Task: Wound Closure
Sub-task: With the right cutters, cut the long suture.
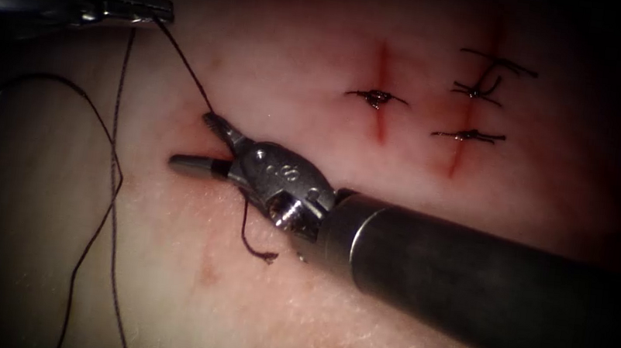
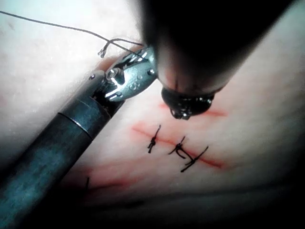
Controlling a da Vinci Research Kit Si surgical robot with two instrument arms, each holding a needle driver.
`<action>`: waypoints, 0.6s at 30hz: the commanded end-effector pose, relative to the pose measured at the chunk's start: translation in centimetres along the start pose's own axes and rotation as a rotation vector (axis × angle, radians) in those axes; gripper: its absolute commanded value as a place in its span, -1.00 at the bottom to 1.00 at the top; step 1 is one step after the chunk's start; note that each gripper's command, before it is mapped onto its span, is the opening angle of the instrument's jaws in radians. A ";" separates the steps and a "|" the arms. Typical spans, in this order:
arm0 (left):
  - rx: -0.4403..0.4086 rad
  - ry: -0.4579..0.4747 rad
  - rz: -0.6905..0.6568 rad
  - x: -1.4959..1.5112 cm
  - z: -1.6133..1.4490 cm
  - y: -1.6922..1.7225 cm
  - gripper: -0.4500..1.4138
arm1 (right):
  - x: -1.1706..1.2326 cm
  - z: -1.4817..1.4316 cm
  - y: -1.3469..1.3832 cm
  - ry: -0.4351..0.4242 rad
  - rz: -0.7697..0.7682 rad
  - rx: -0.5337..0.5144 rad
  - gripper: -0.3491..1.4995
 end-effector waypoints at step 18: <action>-0.004 0.022 0.012 -0.17 0.02 -0.05 -1.00 | 0.38 -0.70 0.35 0.050 -0.069 -0.015 0.98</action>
